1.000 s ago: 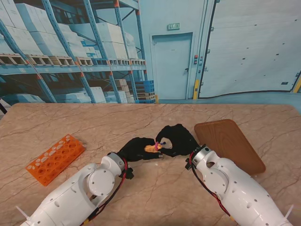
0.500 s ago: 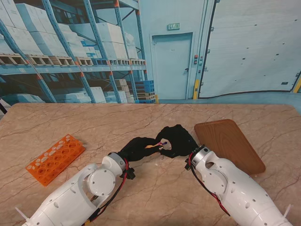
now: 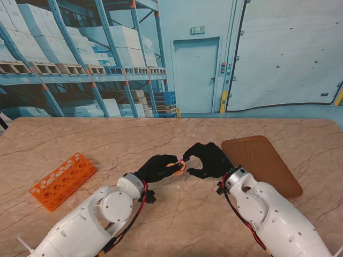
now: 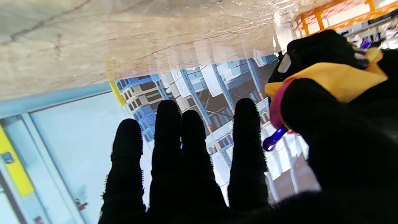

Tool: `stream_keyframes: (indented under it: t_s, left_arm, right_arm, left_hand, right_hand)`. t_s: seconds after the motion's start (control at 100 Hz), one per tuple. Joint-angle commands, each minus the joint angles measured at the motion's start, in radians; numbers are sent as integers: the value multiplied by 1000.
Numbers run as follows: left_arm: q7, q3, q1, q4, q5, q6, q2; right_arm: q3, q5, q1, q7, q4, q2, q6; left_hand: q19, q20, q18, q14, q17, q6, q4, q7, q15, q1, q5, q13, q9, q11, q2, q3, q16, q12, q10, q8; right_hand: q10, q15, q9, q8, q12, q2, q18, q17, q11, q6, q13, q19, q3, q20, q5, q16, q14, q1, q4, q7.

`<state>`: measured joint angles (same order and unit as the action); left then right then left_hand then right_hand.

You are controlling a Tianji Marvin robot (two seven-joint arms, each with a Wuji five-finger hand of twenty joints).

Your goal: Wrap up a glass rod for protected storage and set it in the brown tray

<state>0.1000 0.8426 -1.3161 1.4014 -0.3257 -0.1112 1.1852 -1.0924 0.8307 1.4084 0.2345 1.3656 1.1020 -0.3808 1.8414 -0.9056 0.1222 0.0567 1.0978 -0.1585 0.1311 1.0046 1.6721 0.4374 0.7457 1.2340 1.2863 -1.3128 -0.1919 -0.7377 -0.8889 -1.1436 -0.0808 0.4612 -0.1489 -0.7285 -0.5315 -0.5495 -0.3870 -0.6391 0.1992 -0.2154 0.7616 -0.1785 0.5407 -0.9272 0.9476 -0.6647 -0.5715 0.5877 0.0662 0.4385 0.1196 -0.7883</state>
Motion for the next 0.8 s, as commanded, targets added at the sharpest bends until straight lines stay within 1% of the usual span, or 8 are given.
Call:
stream_keyframes:
  t_s: [0.0, 0.09, 0.14, 0.16, 0.26, 0.33, 0.58, 0.79]
  left_arm:
    - [-5, 3, -10, 11, 12, 1, 7]
    - [-6, 5, -11, 11, 17, -3, 7]
    - [-9, 6, -12, 13, 22, -4, 7]
    - [-10, 7, -13, 13, 23, -5, 7]
    - [-15, 10, -14, 15, 29, -7, 6]
    - [-16, 12, -15, 17, 33, -9, 6]
    - [-21, 10, -14, 14, 40, -15, 6]
    - [-16, 8, -13, 9, 36, -25, 6]
  right_arm:
    - [-12, -24, 21, -7, 12, 1, 19]
    - [-35, -90, 42, -44, 29, 6, 41]
    - [-47, -130, 53, -66, 37, 9, 56]
    - [-52, -148, 57, -76, 41, 10, 62]
    - [-68, -239, 73, -124, 55, 16, 99]
    - [-73, -302, 79, -151, 62, 21, 131]
    - [-56, -505, 77, -201, 76, 43, 247]
    - [-28, -660, 57, -236, 83, 61, 317]
  left_hand:
    - [253, -17, -39, 44, 16, 1, 80, 36, 79, -16, -13, 35, 4, -49, -3, -70, -11, -5, 0, 1]
    - [253, -18, -33, 48, 16, -7, 69, 31, 78, -35, -9, 35, 1, -47, 54, -27, -12, -3, 4, 3]
    - [253, -20, -28, 52, 16, -16, 87, 13, 76, -43, -3, 35, -2, -44, 108, 33, -14, -2, 8, 14]
    - [253, -20, -25, 56, 15, -21, 105, 0, 74, -36, 1, 35, -3, -43, 124, 67, -15, -1, 12, 31]
    - [253, -22, -18, 64, 15, -34, 115, -21, 71, -46, 10, 35, -6, -40, 180, 135, -17, 0, 19, 60]
    - [253, -22, -9, 81, 14, -41, 114, -36, 67, -47, 14, 34, -8, -36, 193, 156, -18, 2, 29, 70]
    - [253, -22, 0, 87, 13, -40, 121, -45, 65, -53, 17, 34, -11, -31, 202, 151, -20, 4, 37, 76]
    - [253, -18, -4, 87, 13, -26, 158, -42, 64, -58, 17, 34, -10, -33, 198, 138, -21, 3, 30, 87]
  right_hand:
    - [24, 16, 26, -9, -4, -16, -26, -1, -10, -2, 1, -25, 32, 12, 25, -7, -26, 12, -38, 13]
    - [24, 20, 26, -9, -4, 3, -28, -3, -10, -10, 4, -23, 49, 13, 29, -8, -31, 21, -38, 16]
    - [27, 23, 24, -9, -3, 17, -29, -2, -13, -21, 5, -21, 66, 13, 33, -9, -31, 24, -39, 18]
    - [27, 25, 24, -8, -3, 20, -30, -2, -13, -25, 4, -19, 72, 13, 37, -10, -31, 26, -39, 21]
    - [25, 37, 25, 6, 0, 51, -31, 3, -21, -45, 2, -4, 65, 11, 55, -13, -26, 46, -14, 35]
    - [22, 45, 27, 9, 4, 66, -33, 8, -32, -44, -7, 3, 54, 8, 64, -13, -22, 39, -18, 40]
    - [7, 46, 33, 12, 4, 92, -31, 25, -43, 0, -24, 20, 8, -8, 39, -4, -12, -6, -27, 55]
    - [4, 47, 42, 10, 2, 98, -33, 30, -45, -12, -35, 27, -9, -20, 19, 0, -10, -18, -24, 59]
